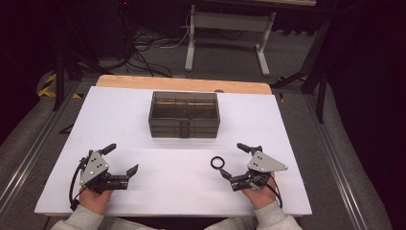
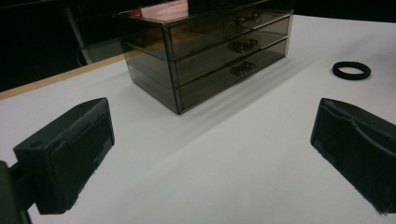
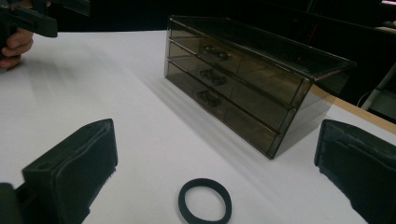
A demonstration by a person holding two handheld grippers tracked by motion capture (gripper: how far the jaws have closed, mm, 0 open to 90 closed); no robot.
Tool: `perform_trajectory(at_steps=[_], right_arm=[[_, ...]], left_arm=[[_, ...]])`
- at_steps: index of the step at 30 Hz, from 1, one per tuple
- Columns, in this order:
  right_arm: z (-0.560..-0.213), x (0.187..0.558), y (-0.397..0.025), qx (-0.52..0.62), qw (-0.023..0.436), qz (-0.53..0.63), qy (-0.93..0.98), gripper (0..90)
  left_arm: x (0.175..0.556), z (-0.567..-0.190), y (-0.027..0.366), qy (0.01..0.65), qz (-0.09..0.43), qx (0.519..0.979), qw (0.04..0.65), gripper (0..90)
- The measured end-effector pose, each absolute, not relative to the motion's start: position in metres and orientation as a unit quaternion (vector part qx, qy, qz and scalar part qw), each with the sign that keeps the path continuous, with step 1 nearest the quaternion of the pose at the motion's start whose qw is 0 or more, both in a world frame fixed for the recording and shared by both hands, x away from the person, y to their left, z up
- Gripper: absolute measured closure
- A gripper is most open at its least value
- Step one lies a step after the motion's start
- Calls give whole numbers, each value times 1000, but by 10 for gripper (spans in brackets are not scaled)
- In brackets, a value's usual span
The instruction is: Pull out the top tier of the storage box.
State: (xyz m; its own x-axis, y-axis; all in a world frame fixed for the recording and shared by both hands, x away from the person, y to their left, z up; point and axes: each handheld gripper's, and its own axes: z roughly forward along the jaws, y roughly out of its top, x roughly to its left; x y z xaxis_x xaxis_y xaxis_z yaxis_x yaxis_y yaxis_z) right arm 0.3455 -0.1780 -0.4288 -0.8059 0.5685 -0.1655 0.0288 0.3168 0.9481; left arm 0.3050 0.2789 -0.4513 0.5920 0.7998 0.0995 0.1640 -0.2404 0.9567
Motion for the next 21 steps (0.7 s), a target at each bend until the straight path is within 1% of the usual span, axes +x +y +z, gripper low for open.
perform_trajectory(at_steps=[21], right_arm=[[-410,362,-139,168,222,549,788,7]], left_arm=[[308,-452,277,331,301,730,516,4]])
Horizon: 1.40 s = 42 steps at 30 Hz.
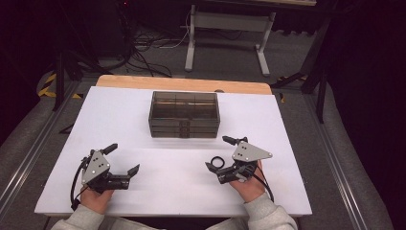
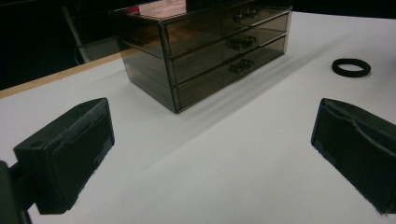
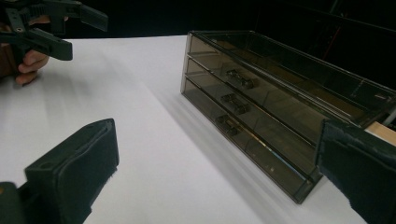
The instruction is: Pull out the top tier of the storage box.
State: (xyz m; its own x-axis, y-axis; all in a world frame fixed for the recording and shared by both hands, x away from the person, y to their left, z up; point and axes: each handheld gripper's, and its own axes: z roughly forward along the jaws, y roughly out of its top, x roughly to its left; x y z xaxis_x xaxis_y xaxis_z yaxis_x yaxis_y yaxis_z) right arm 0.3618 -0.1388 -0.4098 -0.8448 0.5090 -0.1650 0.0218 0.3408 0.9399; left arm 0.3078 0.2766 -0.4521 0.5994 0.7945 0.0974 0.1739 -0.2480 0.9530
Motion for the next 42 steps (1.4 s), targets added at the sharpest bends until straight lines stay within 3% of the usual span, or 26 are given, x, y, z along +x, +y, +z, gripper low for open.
perform_trajectory(at_steps=[20,42], right_arm=[[-403,377,-99,130,208,528,813,17],[-397,390,-59,93,225,493,835,88]], left_arm=[[310,-452,276,332,300,731,515,4],[310,-452,276,328,302,731,517,4]])
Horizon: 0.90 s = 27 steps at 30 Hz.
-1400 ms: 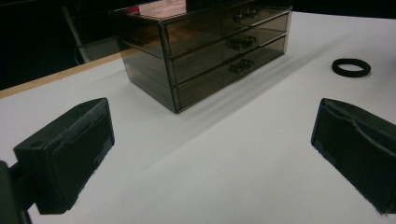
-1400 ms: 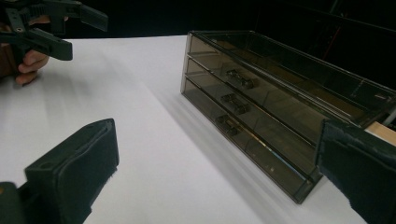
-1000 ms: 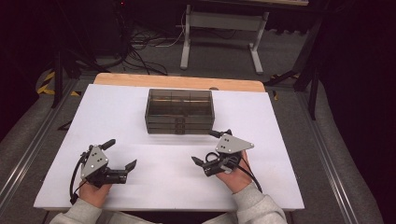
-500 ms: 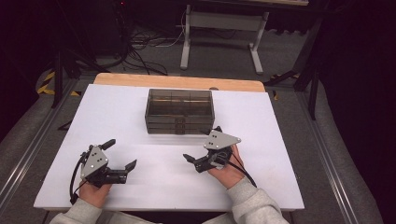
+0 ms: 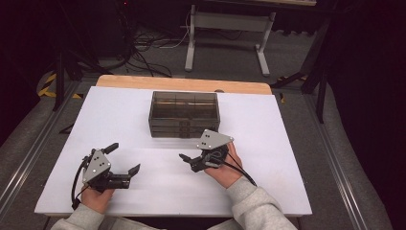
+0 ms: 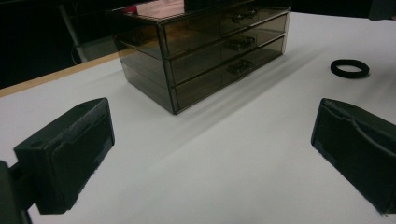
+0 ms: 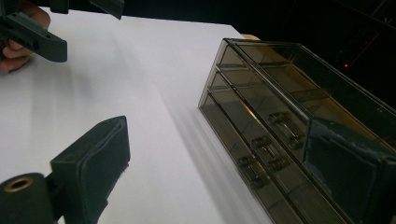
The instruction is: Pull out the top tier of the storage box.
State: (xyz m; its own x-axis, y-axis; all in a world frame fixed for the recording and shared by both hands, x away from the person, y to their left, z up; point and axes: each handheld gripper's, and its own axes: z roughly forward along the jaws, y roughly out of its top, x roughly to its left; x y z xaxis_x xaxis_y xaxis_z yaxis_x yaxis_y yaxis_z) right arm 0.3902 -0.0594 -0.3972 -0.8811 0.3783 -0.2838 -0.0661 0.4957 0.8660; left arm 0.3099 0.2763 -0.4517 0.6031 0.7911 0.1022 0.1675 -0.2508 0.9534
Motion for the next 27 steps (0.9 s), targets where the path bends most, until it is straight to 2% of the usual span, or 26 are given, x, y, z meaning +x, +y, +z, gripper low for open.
perform_trajectory(at_steps=[6,9,12,23,27], right_arm=[[-396,391,-51,81,238,480,840,121],[-393,385,-46,67,279,443,849,200],[-393,380,-39,59,314,406,856,239],[-397,370,-25,9,437,300,848,332],[-399,367,-22,-4,463,277,842,373]], left_arm=[[310,-452,276,328,300,732,516,4],[310,-452,276,327,300,732,516,6],[310,-452,276,327,300,732,518,6],[310,-452,276,326,298,733,517,7],[310,-452,276,326,298,733,517,7]])
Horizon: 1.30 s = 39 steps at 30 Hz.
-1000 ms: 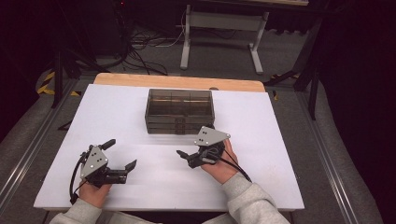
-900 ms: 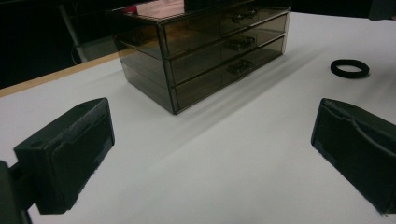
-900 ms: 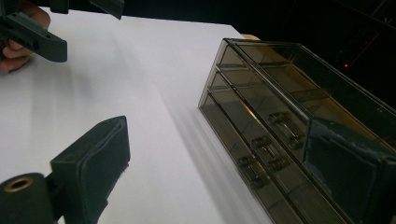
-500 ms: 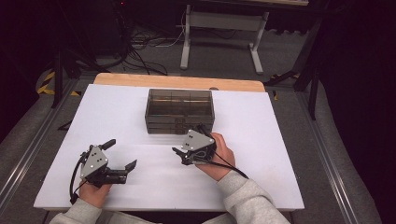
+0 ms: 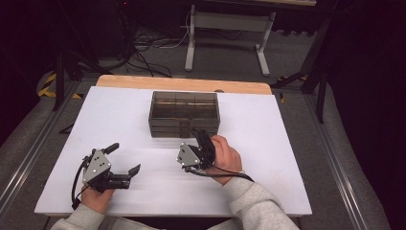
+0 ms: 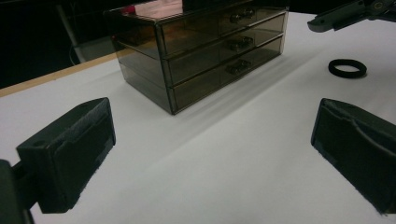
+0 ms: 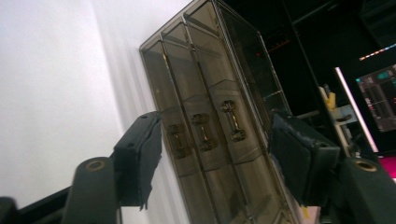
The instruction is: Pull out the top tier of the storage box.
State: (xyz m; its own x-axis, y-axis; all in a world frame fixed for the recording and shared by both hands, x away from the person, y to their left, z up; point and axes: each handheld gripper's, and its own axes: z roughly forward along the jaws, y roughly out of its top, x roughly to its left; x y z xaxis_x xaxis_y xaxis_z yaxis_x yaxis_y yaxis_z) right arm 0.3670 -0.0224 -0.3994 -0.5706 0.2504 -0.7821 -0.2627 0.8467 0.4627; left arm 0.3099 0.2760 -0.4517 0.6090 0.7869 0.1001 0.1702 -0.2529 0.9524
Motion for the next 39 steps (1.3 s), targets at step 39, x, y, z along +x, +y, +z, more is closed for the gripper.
perform_trajectory(at_steps=[39], right_arm=[[-423,357,4,-69,613,129,776,561]], left_arm=[[310,-452,276,327,298,732,518,8]])
